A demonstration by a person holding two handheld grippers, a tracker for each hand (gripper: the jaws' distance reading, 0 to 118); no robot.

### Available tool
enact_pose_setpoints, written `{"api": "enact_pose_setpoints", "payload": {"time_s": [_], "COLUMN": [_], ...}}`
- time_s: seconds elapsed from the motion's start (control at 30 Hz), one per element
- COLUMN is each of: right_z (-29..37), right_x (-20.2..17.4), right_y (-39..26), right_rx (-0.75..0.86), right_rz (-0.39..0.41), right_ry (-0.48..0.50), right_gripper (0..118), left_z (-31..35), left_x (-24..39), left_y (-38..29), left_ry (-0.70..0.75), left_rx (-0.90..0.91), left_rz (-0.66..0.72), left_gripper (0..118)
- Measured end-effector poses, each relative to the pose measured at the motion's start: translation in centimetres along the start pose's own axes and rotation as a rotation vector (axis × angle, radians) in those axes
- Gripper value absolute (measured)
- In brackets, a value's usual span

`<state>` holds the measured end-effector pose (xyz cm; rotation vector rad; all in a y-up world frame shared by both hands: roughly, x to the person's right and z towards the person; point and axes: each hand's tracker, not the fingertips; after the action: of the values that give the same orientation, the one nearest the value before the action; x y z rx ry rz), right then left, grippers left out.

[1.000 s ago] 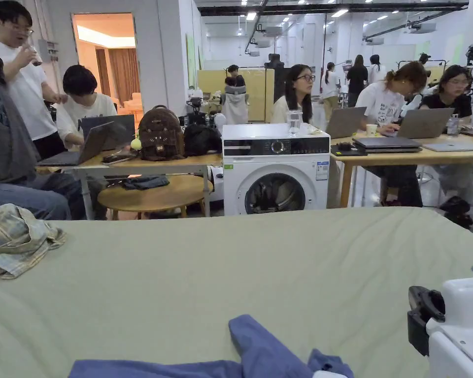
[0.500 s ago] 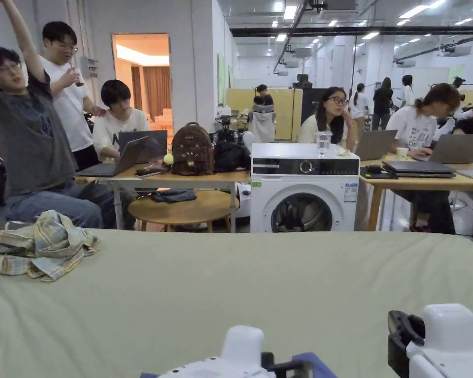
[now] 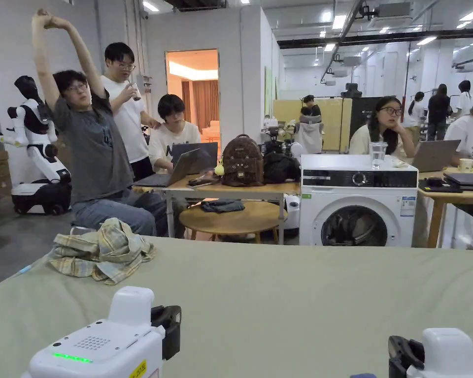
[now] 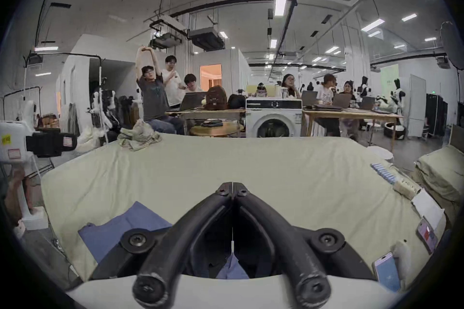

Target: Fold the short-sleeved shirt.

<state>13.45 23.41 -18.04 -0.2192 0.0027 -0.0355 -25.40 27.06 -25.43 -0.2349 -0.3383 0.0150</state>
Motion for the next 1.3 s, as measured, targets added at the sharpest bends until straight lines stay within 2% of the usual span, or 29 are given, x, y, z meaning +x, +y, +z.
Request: {"api": "enact_pose_setpoints", "payload": {"time_s": [0.13, 0.27, 0.37, 0.43, 0.47, 0.5, 0.53, 0.63, 0.7, 0.73, 0.8, 0.87, 1.07, 1.1, 1.13, 1.17, 1.3], "right_z": [0.0, -1.0, -1.0, -0.9, -0.8, -0.8, -0.6, -0.3, -0.1, 0.1, 0.4, 0.7, 2.8, 3.1, 3.5, 4.0, 5.6], "right_x": [-0.4, 0.0, 0.6, 1.2, 1.6, 2.1, 2.6, 4.6, 6.0, 6.9, 8.4, 10.0, 12.6, 12.9, 13.0, 13.0, 13.2], "right_y": [-0.1, -0.1, -0.7, -1.2, -1.6, -2.0, -2.4, -3.2, -3.6, -3.8, -4.2, -4.4, -5.2, -5.4, -5.6, -5.9, -6.9], "right_rx": [0.019, 0.016, 0.001, -0.007, -0.013, -0.02, -0.03, -0.06, -0.072, -0.082, -0.104, -0.123, -0.139, -0.15, -0.166, -0.18, -0.351], "right_rz": [0.029, 0.003, -0.012, -0.013, -0.017, -0.021, -0.027, -0.028, -0.032, -0.045, -0.087, -0.112, -0.185, -0.196, -0.2, -0.2, -0.255], "right_ry": [-0.019, -0.025, -0.017, -0.018, -0.02, -0.023, -0.029, -0.063, -0.092, -0.106, -0.142, -0.159, -0.238, -0.24, -0.243, -0.254, -0.288], "right_gripper": [0, 0, 0, 0, 0, 0, 0, 0, 0, 0, 0, 0, 0, 0, 0, 0, 0], "left_z": [-1.1, -1.9, -5.6, -8.5, -10.4, -11.9, -13.3, -19.2, -21.2, -20.3, -21.4, -22.7, -23.0, -23.1, -23.2, -23.3, -22.9], "left_x": [0.2, -0.2, 0.2, -0.8, -1.1, -1.4, -1.6, -1.8, -1.8, -0.6, -0.3, -1.0, 0.3, 0.8, 0.7, 1.0, 1.6], "left_y": [0.4, 0.0, -0.8, -1.6, -2.4, -3.1, -3.9, -6.4, -7.8, -8.1, -9.1, -10.3, -10.4, -10.6, -10.9, -11.0, -10.4], "left_ry": [-0.027, -0.026, -0.168, -0.193, -0.147, -0.136, -0.114, -0.081, -0.082, -0.084, -0.084, -0.041, -0.068, -0.058, -0.04, -0.033, -0.042], "left_rx": [-0.022, -0.04, -0.292, -0.483, -0.485, -0.535, -0.59, -0.726, -0.778, -0.786, -0.828, -0.844, -0.859, -0.864, -0.865, -0.868, -0.879], "left_rz": [-0.019, -0.02, 0.061, 0.132, 0.134, 0.127, 0.109, 0.07, 0.074, 0.112, 0.151, 0.099, 0.111, 0.115, 0.088, 0.061, 0.039], "left_gripper": [0, 0, 0, 0, 11, 27, 39, 47, 48, 48, 48, 48, 46, 36, 9, 0, 0]}}
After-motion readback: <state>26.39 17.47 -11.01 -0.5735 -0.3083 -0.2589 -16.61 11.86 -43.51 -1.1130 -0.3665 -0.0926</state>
